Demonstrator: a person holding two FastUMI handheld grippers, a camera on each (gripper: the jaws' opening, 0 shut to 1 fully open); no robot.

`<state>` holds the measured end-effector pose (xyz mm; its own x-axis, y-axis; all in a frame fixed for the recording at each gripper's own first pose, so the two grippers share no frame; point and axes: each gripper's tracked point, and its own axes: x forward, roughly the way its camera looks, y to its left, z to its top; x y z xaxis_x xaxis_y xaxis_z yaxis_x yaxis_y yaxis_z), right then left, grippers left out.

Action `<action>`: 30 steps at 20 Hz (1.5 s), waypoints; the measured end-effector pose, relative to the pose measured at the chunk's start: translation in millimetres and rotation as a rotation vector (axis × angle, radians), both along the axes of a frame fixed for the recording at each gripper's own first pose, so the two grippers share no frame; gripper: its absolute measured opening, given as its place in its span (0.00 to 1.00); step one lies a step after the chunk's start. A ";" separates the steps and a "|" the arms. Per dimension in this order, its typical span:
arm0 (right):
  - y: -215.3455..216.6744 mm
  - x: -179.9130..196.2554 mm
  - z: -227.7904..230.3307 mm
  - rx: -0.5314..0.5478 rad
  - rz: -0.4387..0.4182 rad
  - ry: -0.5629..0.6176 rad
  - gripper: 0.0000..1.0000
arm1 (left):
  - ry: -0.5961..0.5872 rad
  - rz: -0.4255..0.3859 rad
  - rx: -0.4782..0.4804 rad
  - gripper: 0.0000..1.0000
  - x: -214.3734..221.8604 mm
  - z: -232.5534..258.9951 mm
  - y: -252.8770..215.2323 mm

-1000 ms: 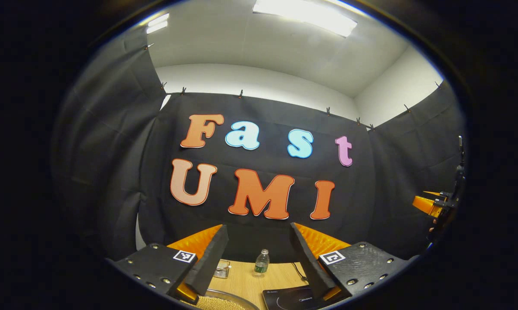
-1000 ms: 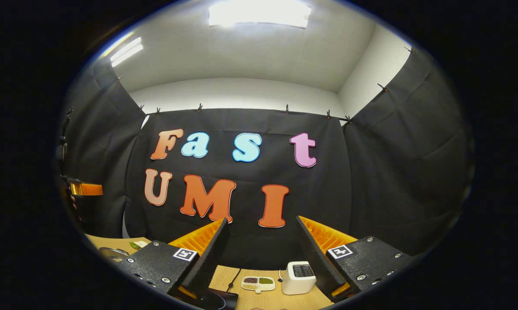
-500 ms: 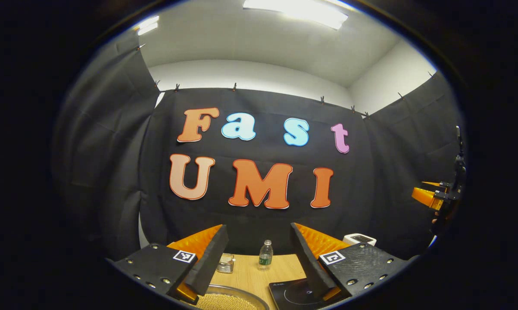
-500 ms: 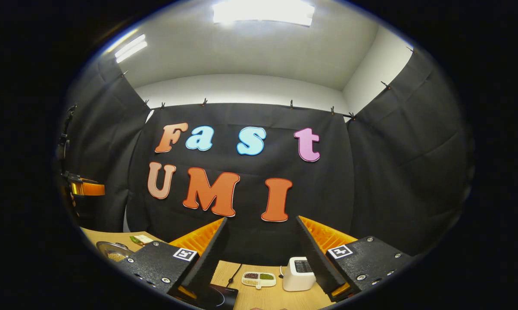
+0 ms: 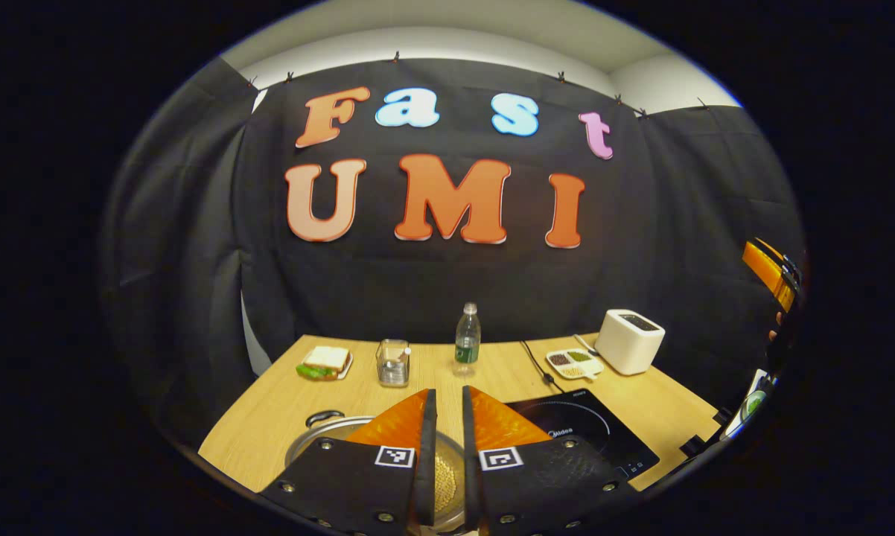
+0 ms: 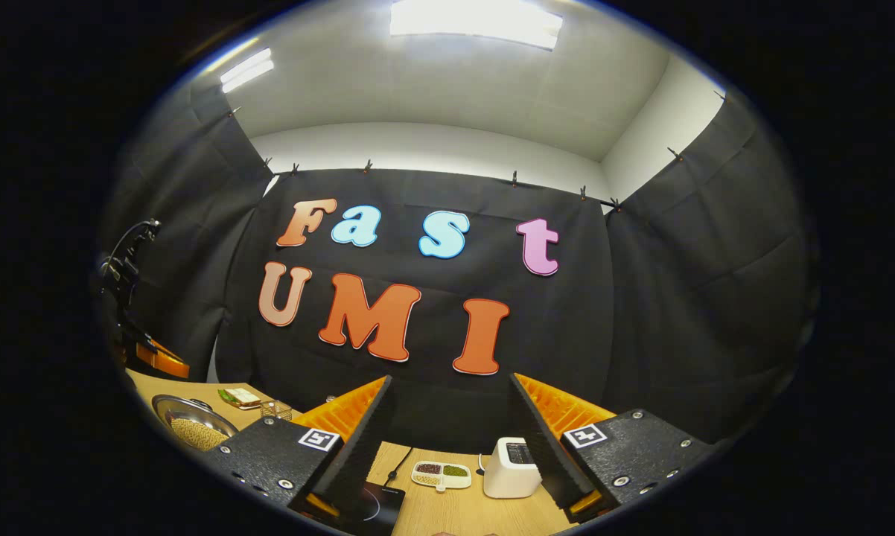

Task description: First push the handle of the pot to place it horizontally, then grasp the pot with both hands and set it on the induction cooktop.

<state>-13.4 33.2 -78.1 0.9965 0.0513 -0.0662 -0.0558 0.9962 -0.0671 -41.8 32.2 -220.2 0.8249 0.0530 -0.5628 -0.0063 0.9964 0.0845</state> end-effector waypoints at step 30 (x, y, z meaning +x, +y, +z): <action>39.0 -20.7 -63.4 -0.019 0.074 0.079 0.95 | 0.839 0.022 -0.084 0.03 -207.7 -155.6 27.5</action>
<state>-34.2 72.2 -141.5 0.9816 0.1226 -0.1461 -0.1350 0.9877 -0.0784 -249.5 59.6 -375.8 0.1305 -0.0055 -0.9914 0.0058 1.0000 -0.0048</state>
